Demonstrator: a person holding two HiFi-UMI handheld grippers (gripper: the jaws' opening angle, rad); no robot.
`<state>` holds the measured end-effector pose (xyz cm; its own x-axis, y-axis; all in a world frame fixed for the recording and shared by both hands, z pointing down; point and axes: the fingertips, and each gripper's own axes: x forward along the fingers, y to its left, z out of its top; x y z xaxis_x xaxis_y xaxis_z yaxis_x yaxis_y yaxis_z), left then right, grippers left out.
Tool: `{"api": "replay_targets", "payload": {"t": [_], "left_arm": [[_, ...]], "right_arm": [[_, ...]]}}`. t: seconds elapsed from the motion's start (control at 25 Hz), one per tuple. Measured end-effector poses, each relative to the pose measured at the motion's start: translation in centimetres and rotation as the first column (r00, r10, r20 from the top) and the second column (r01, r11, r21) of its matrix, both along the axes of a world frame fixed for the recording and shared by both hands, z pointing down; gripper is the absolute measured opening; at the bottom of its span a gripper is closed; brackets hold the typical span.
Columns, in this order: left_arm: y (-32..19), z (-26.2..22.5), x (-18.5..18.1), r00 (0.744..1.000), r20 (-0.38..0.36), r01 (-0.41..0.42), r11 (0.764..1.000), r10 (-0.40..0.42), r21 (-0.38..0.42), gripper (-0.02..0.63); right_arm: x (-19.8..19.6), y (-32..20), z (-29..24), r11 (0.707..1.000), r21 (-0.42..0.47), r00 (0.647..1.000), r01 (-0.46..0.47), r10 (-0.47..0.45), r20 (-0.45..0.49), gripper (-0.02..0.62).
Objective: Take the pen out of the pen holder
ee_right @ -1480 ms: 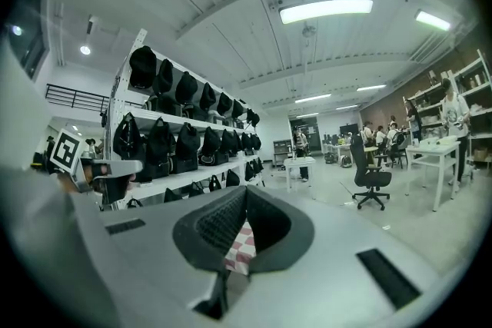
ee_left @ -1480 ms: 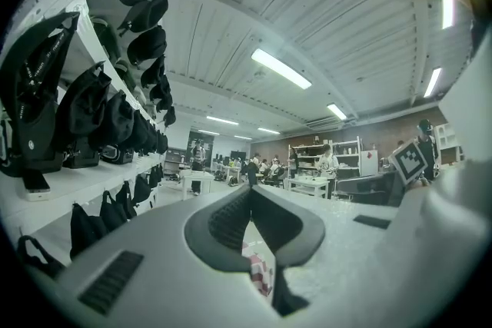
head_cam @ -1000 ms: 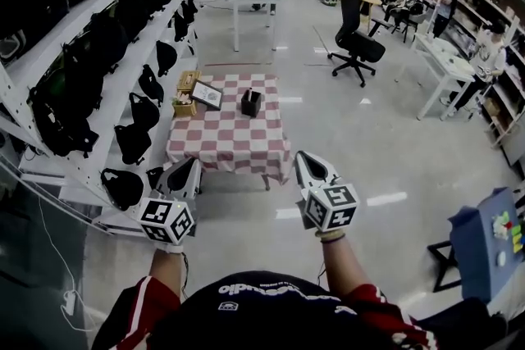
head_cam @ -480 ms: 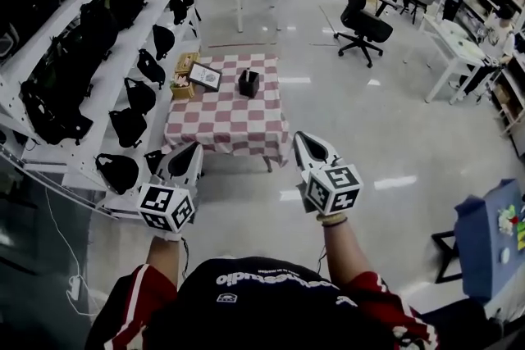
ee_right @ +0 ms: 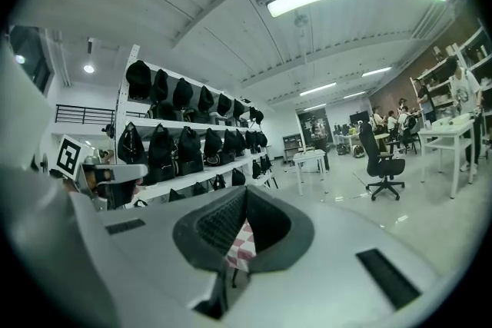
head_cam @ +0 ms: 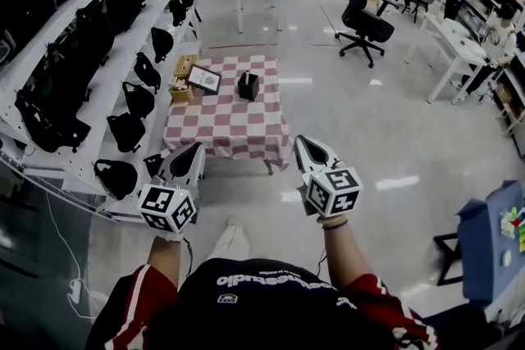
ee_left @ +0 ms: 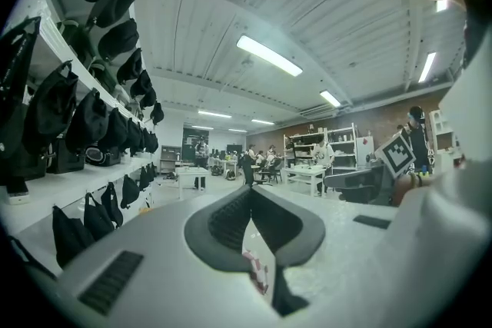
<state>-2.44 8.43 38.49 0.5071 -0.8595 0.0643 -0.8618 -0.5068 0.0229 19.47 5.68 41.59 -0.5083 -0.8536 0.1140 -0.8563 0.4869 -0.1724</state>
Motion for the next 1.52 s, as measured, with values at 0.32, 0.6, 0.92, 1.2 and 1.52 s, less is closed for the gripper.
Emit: {"api": "replay_targets", "payload": {"t": [0.32,0.6,0.92,1.2,1.52], "left_arm": [[-4.6,1.3,-1.3,1.0,-0.021,-0.006,1.0,0.006,-0.013,0.006],[-11.4,2.2,-3.2,0.999,-0.05,-0.008,1.0,0.007,-0.009,0.006],[-18.7,2.0,-5.7,0.997,-0.07,-0.03,0.999,0.029,-0.018,0.006],[-23.2,1.6,-7.2,0.994,-0.083,-0.072,0.997,0.071,-0.003,0.006],[-25.7,2.8,-9.0,0.988,-0.115,-0.102,0.995,0.1,-0.008,0.006]], "right_arm": [[-0.9,-3.5,1.2,1.0,-0.025,0.999,-0.011,0.01,-0.036,-0.006],[-2.7,-8.9,1.7,0.999,-0.036,0.992,-0.018,0.013,-0.128,-0.006],[-5.2,-15.6,0.7,0.999,-0.003,0.994,-0.047,0.047,-0.097,-0.005],[-7.3,-19.8,0.9,0.997,-0.02,0.993,-0.07,0.068,-0.099,-0.005],[-9.2,-22.1,2.0,0.994,-0.039,0.99,-0.098,0.094,-0.109,-0.005]]}}
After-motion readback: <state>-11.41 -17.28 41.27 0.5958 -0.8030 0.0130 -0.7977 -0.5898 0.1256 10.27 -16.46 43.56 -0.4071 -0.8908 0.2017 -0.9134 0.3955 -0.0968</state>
